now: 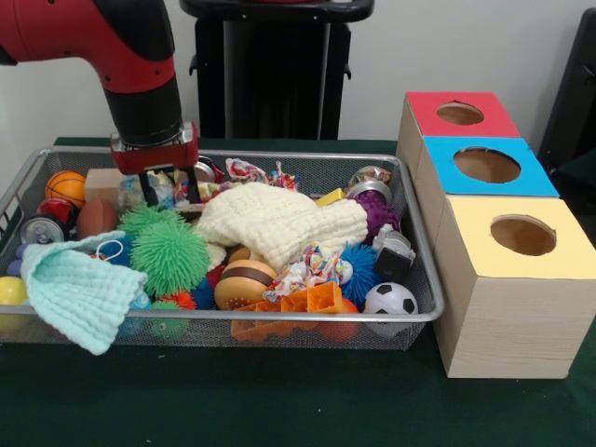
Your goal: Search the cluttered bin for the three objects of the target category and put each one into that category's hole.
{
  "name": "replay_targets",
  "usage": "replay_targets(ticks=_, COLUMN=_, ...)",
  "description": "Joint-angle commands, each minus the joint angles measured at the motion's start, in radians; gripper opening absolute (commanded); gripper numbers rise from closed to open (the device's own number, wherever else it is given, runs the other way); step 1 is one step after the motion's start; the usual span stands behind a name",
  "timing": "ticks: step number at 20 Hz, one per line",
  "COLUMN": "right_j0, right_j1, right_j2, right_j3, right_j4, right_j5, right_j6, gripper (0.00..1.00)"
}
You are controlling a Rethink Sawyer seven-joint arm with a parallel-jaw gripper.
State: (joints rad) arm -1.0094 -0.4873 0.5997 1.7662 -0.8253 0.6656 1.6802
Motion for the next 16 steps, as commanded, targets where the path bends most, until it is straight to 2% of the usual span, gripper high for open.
replay_targets(ticks=1, right_j0=-0.031, right_j1=-0.067, right_j2=0.042, right_j3=0.055, right_j4=-0.018, right_j5=0.031, right_j6=-0.223, gripper=1.00)
replay_targets(ticks=4, right_j0=-0.064, right_j1=-0.158, right_j2=0.076, right_j3=0.109, right_j4=0.041, right_j5=0.088, right_j6=-0.259, gripper=1.00)
replay_targets(ticks=8, right_j0=-0.107, right_j1=-0.209, right_j2=0.106, right_j3=0.129, right_j4=0.078, right_j5=0.140, right_j6=-0.315, gripper=1.00)
replay_targets(ticks=13, right_j0=-0.147, right_j1=-0.207, right_j2=0.131, right_j3=0.127, right_j4=0.076, right_j5=0.160, right_j6=-0.351, gripper=1.00)
replay_targets(ticks=16, right_j0=-0.149, right_j1=-0.179, right_j2=0.127, right_j3=0.113, right_j4=0.042, right_j5=0.143, right_j6=-0.338, gripper=1.00)
